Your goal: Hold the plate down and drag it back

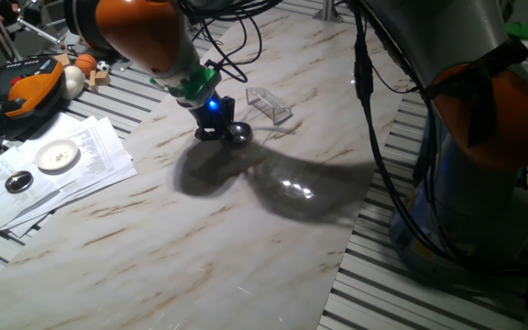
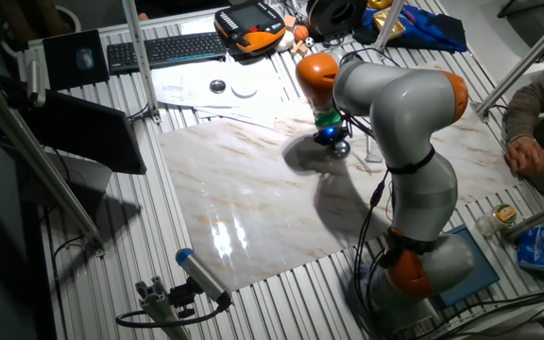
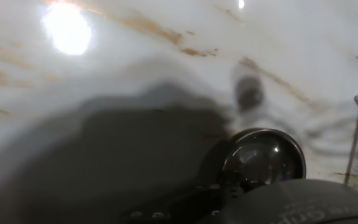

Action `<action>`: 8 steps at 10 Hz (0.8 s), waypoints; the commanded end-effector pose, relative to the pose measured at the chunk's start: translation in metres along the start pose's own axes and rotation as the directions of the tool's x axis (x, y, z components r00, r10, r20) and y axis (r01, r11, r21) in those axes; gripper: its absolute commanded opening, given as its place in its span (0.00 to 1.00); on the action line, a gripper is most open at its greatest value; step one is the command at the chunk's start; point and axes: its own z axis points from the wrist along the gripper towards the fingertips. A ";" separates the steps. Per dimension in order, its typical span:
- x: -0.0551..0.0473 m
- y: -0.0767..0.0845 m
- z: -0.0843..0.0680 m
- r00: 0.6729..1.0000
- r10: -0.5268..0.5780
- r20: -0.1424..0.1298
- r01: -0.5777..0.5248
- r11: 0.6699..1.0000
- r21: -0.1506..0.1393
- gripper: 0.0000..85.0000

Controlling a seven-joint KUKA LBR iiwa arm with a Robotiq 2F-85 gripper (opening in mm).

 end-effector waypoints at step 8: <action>0.009 0.011 -0.003 1.000 0.017 -0.019 -0.017 0.999 -0.038 0.00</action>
